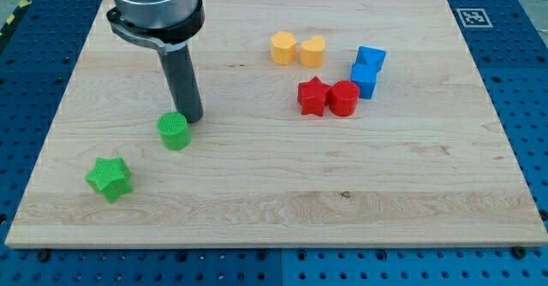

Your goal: Push the green circle closer to the green star

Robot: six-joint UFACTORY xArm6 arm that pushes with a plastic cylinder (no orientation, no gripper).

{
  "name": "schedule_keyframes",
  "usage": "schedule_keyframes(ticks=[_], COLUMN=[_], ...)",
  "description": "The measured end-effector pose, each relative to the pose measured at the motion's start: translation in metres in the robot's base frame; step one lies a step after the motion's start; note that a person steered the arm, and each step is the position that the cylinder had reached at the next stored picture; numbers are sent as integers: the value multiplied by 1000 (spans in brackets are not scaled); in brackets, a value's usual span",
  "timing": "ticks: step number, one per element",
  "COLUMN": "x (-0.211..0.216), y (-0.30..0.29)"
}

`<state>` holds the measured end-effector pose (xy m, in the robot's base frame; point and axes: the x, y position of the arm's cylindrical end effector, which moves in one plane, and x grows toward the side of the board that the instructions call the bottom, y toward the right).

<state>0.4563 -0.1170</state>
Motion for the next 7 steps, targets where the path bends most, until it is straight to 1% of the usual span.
schedule_keyframes(ticks=[1, 2, 3, 5, 7], x=[10, 27, 29, 25, 26], y=[42, 32, 14, 7, -41])
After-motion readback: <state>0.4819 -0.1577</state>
